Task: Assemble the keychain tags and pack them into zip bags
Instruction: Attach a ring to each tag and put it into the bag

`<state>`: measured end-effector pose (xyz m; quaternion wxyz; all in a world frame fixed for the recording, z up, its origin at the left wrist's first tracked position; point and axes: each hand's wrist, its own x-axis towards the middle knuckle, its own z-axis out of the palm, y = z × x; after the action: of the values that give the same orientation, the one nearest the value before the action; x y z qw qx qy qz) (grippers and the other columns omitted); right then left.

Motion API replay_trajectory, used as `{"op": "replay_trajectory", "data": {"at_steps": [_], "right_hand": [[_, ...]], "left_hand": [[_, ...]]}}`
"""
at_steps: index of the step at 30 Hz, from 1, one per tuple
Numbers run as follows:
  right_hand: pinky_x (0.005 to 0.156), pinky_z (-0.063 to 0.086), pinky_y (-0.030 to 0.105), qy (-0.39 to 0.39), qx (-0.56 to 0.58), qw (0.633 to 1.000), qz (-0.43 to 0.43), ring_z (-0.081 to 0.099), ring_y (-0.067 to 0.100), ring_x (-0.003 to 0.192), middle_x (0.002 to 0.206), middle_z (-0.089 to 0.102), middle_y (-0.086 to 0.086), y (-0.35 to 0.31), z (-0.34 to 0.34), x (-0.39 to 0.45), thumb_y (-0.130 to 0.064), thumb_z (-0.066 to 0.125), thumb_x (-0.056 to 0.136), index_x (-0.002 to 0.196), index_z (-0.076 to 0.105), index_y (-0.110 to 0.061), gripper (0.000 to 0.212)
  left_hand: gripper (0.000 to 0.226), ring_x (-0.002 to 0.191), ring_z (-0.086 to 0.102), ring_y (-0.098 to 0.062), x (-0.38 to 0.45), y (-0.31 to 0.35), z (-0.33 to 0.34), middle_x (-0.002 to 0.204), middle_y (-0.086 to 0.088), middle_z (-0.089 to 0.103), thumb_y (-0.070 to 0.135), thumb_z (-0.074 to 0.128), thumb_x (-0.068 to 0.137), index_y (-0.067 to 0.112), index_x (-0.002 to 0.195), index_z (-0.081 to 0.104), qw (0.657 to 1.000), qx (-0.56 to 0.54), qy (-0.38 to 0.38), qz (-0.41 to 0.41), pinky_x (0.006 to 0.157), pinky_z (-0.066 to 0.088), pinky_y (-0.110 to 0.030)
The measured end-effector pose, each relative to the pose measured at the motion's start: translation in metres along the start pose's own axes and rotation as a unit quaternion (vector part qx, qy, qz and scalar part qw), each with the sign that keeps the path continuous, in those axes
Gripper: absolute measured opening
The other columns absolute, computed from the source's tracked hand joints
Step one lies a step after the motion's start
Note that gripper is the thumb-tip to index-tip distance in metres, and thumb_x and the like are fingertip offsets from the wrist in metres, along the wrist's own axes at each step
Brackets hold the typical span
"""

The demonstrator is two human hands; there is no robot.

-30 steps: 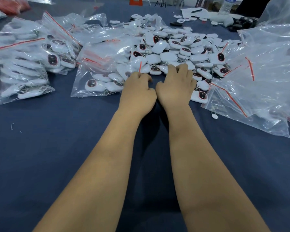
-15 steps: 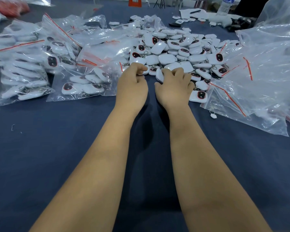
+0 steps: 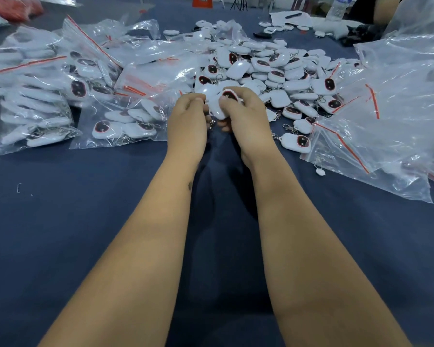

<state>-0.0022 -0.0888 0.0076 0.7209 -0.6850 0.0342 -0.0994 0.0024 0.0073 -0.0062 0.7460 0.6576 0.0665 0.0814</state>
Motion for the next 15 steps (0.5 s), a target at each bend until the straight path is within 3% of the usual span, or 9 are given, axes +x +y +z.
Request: {"op": "replay_trajectory", "data": {"at_steps": [4,8,10,12,15], "right_hand": [[0.074,0.052,0.021,-0.056,-0.038,0.998,-0.008,0.060,0.011,0.082,0.096,0.064,0.001,0.0033,0.0004,-0.0025,-0.002,0.062,0.088,0.114,0.057,-0.017,0.030],[0.090,0.053,0.038,-0.042,-0.070,0.997,0.009,0.066,0.023,0.093,0.110,0.068,0.018,0.0039,0.0016,-0.0038,-0.005,0.066,0.086,0.116,0.054,-0.012,0.033],[0.091,0.054,0.040,-0.040,-0.079,0.996,0.007,0.068,0.026,0.096,0.106,0.070,0.018,0.0037,0.0017,-0.0038,-0.003,0.064,0.085,0.109,0.058,-0.011,0.026],[0.085,0.055,0.034,-0.052,-0.076,0.996,-0.002,0.066,0.021,0.087,0.097,0.071,0.017,0.0037,0.0012,-0.0036,0.000,0.064,0.085,0.102,0.062,-0.012,0.021],[0.077,0.052,0.029,-0.064,-0.068,0.995,-0.014,0.062,0.015,0.080,0.087,0.068,0.010,0.0035,0.0007,-0.0036,0.001,0.064,0.086,0.100,0.066,-0.009,0.017]], "left_hand": [[0.022,0.083,0.061,-0.020,0.0011,0.0033,-0.0022,0.094,-0.005,0.067,0.011,0.049,0.091,0.026,0.090,0.065,0.999,-0.038,0.007,-0.020,0.090,0.054,-0.041],[0.022,0.083,0.066,-0.018,-0.0009,0.0035,-0.0024,0.092,-0.007,0.074,0.006,0.055,0.089,0.022,0.084,0.070,0.999,-0.003,-0.034,0.004,0.080,0.054,-0.031],[0.019,0.082,0.067,-0.018,-0.0012,0.0033,-0.0029,0.093,-0.009,0.075,0.006,0.056,0.090,0.018,0.087,0.071,0.999,-0.001,-0.042,0.007,0.076,0.056,-0.029],[0.016,0.079,0.066,-0.015,-0.0005,0.0031,-0.0036,0.091,-0.006,0.073,0.007,0.056,0.091,0.017,0.091,0.068,0.999,-0.008,-0.032,-0.003,0.073,0.055,-0.027],[0.014,0.087,0.067,-0.018,0.0003,0.0027,-0.0029,0.101,-0.007,0.072,0.009,0.056,0.090,0.019,0.098,0.063,1.000,-0.003,-0.017,-0.014,0.085,0.056,-0.035]]}}
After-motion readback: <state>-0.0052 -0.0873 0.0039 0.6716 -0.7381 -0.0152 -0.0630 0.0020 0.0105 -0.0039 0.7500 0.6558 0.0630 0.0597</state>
